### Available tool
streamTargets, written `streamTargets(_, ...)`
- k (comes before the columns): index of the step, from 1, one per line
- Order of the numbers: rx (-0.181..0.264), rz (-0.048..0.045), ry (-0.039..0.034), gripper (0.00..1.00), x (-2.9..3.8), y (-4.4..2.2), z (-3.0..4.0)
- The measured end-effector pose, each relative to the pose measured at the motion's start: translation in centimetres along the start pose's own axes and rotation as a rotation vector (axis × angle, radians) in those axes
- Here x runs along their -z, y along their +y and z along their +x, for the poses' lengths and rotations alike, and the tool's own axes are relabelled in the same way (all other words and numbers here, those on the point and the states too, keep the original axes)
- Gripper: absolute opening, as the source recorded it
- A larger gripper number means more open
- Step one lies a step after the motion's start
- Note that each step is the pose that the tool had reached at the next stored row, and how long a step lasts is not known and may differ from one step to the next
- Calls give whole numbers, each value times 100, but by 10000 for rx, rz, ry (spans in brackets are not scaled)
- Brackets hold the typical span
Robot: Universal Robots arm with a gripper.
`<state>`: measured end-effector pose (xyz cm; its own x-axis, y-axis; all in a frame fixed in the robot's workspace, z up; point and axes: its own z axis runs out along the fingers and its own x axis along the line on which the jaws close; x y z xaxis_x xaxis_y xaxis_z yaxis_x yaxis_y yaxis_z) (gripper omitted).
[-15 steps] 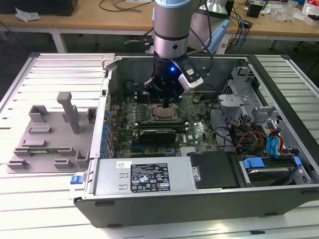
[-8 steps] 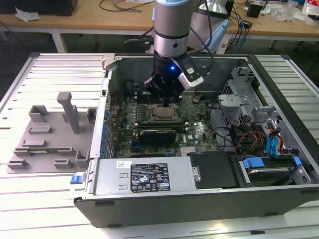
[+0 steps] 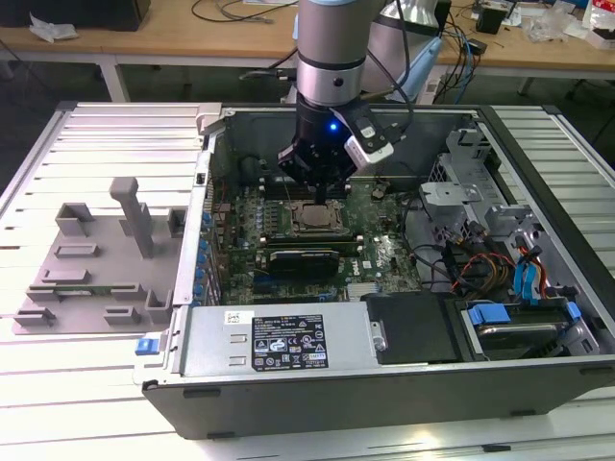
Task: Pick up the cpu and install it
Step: 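Install the first cpu locking lever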
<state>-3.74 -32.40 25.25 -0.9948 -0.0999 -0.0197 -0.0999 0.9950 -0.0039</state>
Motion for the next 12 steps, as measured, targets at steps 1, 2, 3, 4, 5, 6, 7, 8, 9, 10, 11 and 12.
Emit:
streamTargets(1,1,0,0,11,48,0,-1)
streamTargets(2,1,1,0,11,86,-1,-2)
streamTargets(3,0,0,-1,11,116,0,-2)
streamTargets(4,0,0,-1,11,141,-1,-3)
streamTargets(5,0,0,-1,11,180,-1,-4)
streamTargets(6,0,0,0,11,208,-1,-4)
streamTargets(7,1,0,0,11,218,-1,-4)
streamTargets(8,0,-4,-2,11,219,-1,-5)
streamTargets(9,1,-4,-2,11,219,-1,-5)
streamTargets(10,1,-2,0,11,221,-1,-4)
streamTargets(11,1,-2,-1,11,221,-1,-5)
streamTargets(12,0,-2,-1,11,221,-1,-4)
